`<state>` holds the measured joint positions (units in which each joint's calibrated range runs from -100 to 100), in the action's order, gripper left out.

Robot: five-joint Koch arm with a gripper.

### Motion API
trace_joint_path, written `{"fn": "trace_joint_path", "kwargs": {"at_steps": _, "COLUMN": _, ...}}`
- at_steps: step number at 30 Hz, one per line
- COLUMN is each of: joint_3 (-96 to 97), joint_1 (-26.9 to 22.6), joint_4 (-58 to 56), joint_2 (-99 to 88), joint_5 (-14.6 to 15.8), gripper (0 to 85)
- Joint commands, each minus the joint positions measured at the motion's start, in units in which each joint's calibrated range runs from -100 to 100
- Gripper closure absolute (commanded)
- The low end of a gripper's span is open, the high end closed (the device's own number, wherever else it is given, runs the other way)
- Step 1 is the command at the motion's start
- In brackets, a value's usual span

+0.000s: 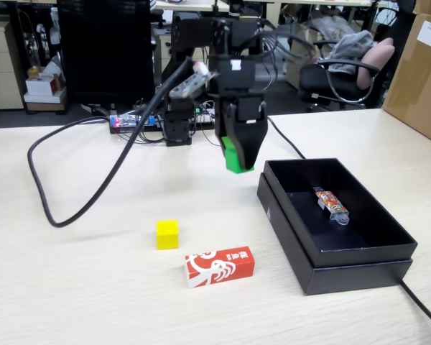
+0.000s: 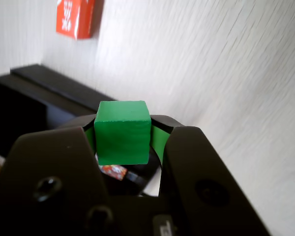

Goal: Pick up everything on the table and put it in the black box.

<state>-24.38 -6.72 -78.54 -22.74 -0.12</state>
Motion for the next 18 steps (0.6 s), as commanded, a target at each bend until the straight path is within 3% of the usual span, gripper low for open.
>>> {"fn": "trace_joint_path", "kwargs": {"at_steps": 1, "joint_3": -3.99, "joint_1": -2.44, "joint_4": -1.42, "joint_2": -5.43, "joint_5": 0.24, "gripper": 79.9}}
{"fn": "trace_joint_path", "kwargs": {"at_steps": 7, "joint_3": -10.61, "joint_1": -8.21, "joint_4": -1.42, "joint_2": 1.79, "joint_5": 3.08, "gripper": 79.9}}
{"fn": "trace_joint_path", "kwargs": {"at_steps": 18, "joint_3": -22.13, "joint_1": -9.04, "joint_4": -0.9, "joint_2": 18.09, "joint_5": 3.52, "gripper": 79.9}}
